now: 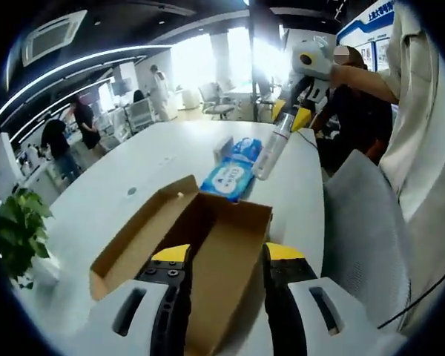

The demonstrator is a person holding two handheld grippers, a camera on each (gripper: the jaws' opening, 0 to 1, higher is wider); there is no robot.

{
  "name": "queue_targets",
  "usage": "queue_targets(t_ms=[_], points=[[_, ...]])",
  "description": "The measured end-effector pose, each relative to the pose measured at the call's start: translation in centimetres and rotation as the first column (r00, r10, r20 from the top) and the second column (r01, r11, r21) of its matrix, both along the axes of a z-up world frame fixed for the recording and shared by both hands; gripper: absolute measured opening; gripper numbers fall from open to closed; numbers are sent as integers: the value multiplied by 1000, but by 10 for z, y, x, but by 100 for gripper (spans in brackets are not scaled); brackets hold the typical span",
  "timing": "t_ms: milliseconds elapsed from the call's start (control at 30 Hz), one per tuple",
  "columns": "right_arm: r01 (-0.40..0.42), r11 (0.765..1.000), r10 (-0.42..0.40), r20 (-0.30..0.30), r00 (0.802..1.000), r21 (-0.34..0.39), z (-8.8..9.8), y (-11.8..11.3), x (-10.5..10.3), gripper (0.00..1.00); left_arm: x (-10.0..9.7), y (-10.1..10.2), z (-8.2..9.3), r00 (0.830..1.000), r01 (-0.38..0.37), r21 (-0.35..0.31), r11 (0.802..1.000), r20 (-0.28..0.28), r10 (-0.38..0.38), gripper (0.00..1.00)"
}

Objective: Operate the shoe box by opening the lid, removing the specified soft item, and placing it in the target area until the item is outside and the box remains undamaged.

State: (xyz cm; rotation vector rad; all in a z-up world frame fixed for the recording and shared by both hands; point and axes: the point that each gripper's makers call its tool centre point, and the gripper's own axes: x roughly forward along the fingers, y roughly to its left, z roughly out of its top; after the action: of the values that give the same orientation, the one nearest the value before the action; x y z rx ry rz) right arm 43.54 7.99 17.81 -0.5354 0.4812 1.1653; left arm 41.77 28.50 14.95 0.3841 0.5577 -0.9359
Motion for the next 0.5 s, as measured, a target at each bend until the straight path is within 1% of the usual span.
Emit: queue_targets(t_ms=[67,133,200,267,400,500], points=[[-7,1000,7,4,1000,-16,0,-2,4,16,1,9,-2,999,-39,0,999,-2,39,36],[-13,999,14,10,1000,-34,1,-5,10,16,2,20,-4,997,-78,-2,997,-1,78,33],[-22,998,23,20,1000,-57,0,-8,15,16,1,26,-5,995,-101,-10,995,-8,101,29],[-25,997,27,24,999,-74,0,-10,22,16,1,36,-6,990,-144,-19,989,-6,144,31],[-39,994,42,31,999,-103,0,-15,36,16,-1,53,-12,979,-204,-8,979,-13,204,29],[-54,990,59,35,998,-130,0,-18,47,16,-2,65,-19,966,-257,-4,966,-23,257,28]])
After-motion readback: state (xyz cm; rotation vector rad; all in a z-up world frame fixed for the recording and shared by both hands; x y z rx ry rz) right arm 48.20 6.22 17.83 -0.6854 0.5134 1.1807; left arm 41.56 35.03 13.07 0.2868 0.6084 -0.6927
